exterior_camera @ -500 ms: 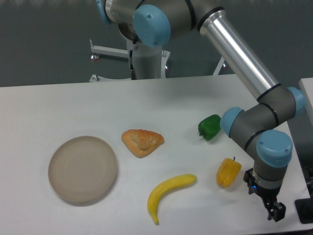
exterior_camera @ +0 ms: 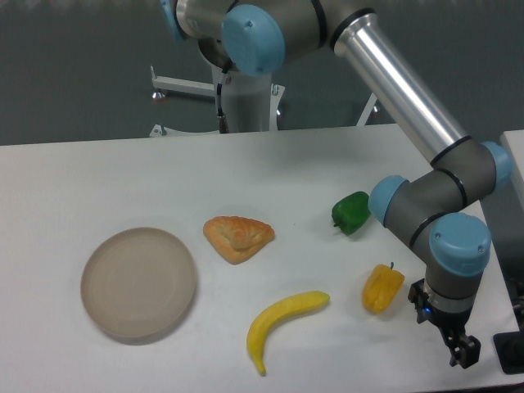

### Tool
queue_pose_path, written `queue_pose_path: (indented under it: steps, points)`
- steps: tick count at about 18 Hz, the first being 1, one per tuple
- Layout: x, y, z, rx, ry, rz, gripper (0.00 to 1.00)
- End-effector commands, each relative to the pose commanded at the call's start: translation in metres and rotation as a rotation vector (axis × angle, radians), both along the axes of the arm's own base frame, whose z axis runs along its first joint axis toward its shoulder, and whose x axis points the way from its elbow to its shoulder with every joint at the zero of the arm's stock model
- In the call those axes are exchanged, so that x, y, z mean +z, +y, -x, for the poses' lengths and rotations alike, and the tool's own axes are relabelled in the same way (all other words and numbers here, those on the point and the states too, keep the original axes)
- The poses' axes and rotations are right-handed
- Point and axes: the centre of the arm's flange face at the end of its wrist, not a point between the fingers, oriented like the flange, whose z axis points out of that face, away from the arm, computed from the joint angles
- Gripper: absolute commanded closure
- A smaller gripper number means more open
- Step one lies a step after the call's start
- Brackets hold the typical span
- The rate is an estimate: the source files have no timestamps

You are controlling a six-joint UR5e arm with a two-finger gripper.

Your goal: Pick up the green pepper from the table

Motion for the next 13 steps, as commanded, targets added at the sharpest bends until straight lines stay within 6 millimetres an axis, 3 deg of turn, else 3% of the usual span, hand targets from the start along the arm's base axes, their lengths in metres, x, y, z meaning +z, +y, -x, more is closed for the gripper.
queue_pose_path:
  steps: [4, 13]
  points:
    - [0.013, -0.018, -0.008, 0.019, -0.024, 0.017, 0.00]
    - [0.048, -0.112, -0.013, 0.096, -0.184, 0.083, 0.00]
